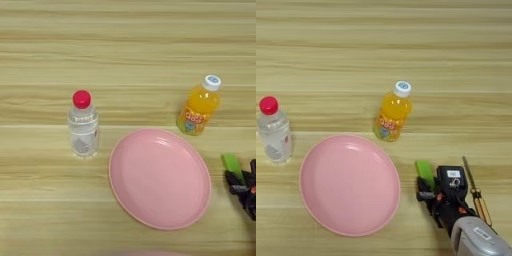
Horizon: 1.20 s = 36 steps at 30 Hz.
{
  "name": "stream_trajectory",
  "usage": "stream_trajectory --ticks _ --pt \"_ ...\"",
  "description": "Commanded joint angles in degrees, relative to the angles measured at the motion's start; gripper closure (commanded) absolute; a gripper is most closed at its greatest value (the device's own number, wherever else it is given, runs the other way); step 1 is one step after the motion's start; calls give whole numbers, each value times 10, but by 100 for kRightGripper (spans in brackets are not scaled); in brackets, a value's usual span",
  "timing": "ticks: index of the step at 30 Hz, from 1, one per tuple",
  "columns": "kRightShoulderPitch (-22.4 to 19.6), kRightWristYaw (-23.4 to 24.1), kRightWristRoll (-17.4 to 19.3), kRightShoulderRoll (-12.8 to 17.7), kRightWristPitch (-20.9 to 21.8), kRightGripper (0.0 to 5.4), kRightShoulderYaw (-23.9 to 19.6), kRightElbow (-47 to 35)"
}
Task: Move the objects on the table
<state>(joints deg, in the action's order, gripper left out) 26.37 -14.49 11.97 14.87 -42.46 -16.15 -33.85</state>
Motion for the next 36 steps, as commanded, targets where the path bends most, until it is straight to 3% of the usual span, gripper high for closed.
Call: stream_trajectory --ticks 1,16,17,24,36 --pt "-3 3 -11 15 20 400 -2 -4" --pt "-1 3 -15 14 20 400 -2 -9" --pt "-1 3 -14 14 20 365 -3 -10" --pt "-1 5 -13 13 16 300 -8 -21" --pt "-2 7 -9 11 11 134 -14 -38"
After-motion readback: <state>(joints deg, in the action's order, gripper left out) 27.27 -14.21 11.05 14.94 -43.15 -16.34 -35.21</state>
